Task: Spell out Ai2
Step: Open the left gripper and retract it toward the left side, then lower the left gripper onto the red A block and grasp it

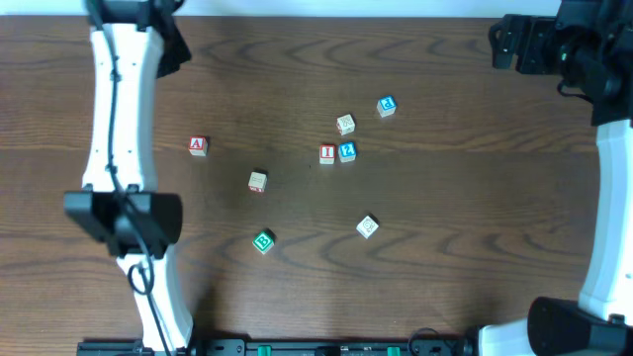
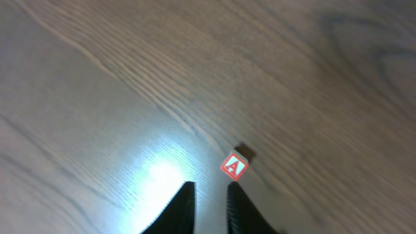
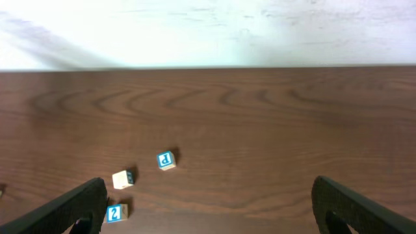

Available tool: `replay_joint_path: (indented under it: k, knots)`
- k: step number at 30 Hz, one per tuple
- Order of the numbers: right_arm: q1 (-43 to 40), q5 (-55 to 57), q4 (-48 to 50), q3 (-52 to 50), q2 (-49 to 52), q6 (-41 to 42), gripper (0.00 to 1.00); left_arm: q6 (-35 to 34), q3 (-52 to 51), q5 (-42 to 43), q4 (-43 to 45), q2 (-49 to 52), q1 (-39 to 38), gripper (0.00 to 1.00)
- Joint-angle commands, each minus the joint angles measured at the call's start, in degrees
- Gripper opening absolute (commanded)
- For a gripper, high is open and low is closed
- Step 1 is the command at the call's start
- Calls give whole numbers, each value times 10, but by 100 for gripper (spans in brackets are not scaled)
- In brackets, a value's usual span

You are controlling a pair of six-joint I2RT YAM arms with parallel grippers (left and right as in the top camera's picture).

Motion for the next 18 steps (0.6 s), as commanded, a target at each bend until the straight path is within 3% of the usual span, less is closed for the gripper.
replay_joint_path:
  k: [1,6,9,11,14,16,18]
  knots:
    - [9,-10,-2,-4,14,-11,99,49,-83,57,20,-30,-4,23]
    - [10,-11,-29,-11,39,-24,99,67,-259,61,98,-77,-6,31]
    - [19,-12,-36,-35,57,-26,88,109,-320,101,133,-108,9,43]
    - [31,-26,-33,-59,73,-26,87,117,-363,105,154,-125,17,52]
    - [61,-55,-10,-100,106,-25,82,120,-426,113,179,-133,25,54]
    - [78,-55,4,-114,127,-24,68,122,-458,126,198,-133,25,54]
    - [92,-59,12,-119,150,-23,33,122,-481,130,218,-133,25,56]
